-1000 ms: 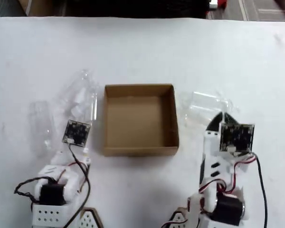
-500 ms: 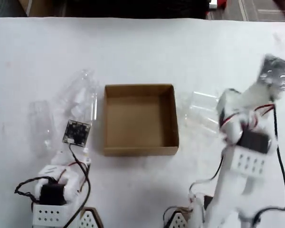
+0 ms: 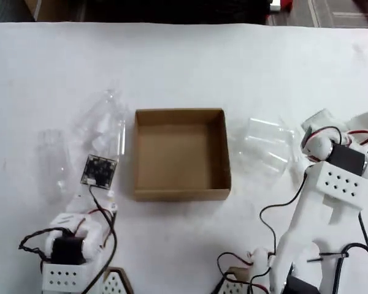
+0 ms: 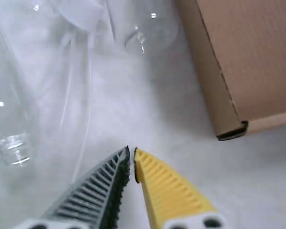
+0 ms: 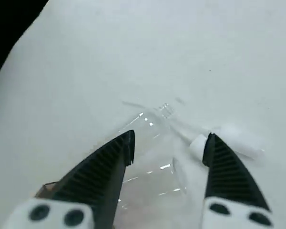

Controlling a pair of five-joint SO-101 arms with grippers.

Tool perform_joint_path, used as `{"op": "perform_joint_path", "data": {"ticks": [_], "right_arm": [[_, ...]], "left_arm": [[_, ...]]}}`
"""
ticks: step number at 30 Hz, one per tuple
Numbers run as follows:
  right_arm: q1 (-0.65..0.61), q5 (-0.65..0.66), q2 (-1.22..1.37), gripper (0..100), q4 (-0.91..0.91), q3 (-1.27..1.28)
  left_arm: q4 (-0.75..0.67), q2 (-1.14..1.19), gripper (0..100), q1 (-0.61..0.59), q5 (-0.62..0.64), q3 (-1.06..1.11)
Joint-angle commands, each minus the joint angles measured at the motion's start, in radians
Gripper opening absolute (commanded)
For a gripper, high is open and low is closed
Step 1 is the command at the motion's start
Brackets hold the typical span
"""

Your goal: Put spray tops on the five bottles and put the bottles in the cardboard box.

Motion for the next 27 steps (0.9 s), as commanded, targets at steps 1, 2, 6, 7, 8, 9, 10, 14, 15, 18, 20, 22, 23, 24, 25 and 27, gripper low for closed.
{"op": "perform_joint_path", "data": {"ticks": [1,2,6,7,8,9,10,14,15,18,20,22,23,24,25,27], "right_arm": [[0.012,0.068,-0.010,22.8,-0.058,0.051],[0.013,0.074,-0.013,21.9,-0.070,0.064],[0.012,0.141,-0.013,18.0,-0.110,0.089],[0.008,0.170,-0.013,17.6,-0.113,0.091],[0.005,0.203,-0.013,17.6,-0.113,0.091],[0.005,0.232,-0.015,17.6,-0.113,0.091],[-0.002,0.253,-0.015,17.6,-0.113,0.091],[-0.059,0.311,-0.015,17.6,-0.104,0.092],[-0.070,0.330,-0.015,17.6,-0.087,0.092],[-0.127,0.456,-0.016,17.6,-0.031,0.083],[-0.173,0.582,-0.016,17.6,0.008,0.084],[-0.208,0.678,-0.016,17.6,0.059,0.084],[-0.220,0.700,-0.016,17.6,0.073,0.084],[-0.229,0.703,-0.016,17.6,0.081,0.084],[-0.234,0.701,-0.016,17.6,0.081,0.084],[-0.234,0.701,-0.016,17.6,0.079,0.084]], "left_arm": [[-0.017,-0.007,2,-0.004,0.011,0.002],[-0.017,-0.007,2,-0.004,0.011,0.002],[-0.017,-0.007,2,-0.004,0.011,0.002],[-0.018,-0.007,2,-0.004,0.011,0.002],[-0.018,-0.007,2,-0.004,0.011,0.002],[-0.020,-0.007,2,-0.004,0.011,0.002],[-0.020,-0.007,2,-0.004,0.011,0.002],[-0.021,-0.007,2,-0.004,0.011,0.002],[-0.021,-0.007,2,-0.004,0.011,0.002],[-0.021,-0.007,2,-0.004,0.011,0.002],[-0.021,-0.007,2,-0.004,0.011,0.002],[-0.020,-0.007,2,-0.004,0.009,0.002],[-0.020,-0.007,2,-0.004,0.009,0.002],[-0.020,-0.007,2,-0.004,0.009,0.002],[-0.020,-0.007,2,-0.004,0.009,0.002],[-0.020,-0.007,2,-0.004,0.009,0.002]]}}
